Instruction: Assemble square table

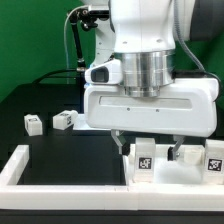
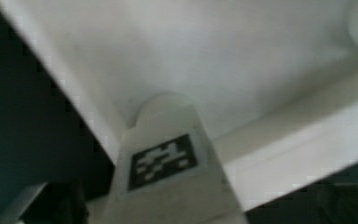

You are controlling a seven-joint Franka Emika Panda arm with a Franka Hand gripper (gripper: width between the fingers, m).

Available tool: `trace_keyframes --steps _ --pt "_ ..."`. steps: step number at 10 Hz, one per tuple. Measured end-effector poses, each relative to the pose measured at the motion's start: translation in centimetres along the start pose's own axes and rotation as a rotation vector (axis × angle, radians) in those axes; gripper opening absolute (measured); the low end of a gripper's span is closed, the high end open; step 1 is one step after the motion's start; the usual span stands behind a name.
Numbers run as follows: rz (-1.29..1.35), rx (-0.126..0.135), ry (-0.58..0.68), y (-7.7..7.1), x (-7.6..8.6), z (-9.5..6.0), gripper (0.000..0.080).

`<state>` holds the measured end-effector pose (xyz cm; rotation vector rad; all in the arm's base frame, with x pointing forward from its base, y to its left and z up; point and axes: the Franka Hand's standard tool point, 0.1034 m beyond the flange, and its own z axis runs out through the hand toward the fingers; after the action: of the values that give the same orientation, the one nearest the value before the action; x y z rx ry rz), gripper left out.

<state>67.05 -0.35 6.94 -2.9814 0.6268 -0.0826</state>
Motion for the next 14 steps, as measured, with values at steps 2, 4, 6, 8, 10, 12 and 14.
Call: trace_keyframes --steps 2,4,6,8,10,12,14 --pt "0.073 0.001 0.000 0.05 -0.02 0.05 0.0551" --pt "0.179 -0.004 -0.002 0.36 -0.06 0.15 0.0294" --pt "0.316 -0.003 -0.001 0.34 -0.04 0.15 0.0294" --pt "0.699 -0.004 -0.018 0.19 -0.27 0.13 0.0294" --pt "1.087 0.041 -0.067 -0.15 -0.31 0.19 0.0293" --pt "1.296 0.080 -0.087 0.02 -0.08 0.31 0.0293" --pt "1.293 0.079 -0.087 0.03 -0.06 0.29 0.0293"
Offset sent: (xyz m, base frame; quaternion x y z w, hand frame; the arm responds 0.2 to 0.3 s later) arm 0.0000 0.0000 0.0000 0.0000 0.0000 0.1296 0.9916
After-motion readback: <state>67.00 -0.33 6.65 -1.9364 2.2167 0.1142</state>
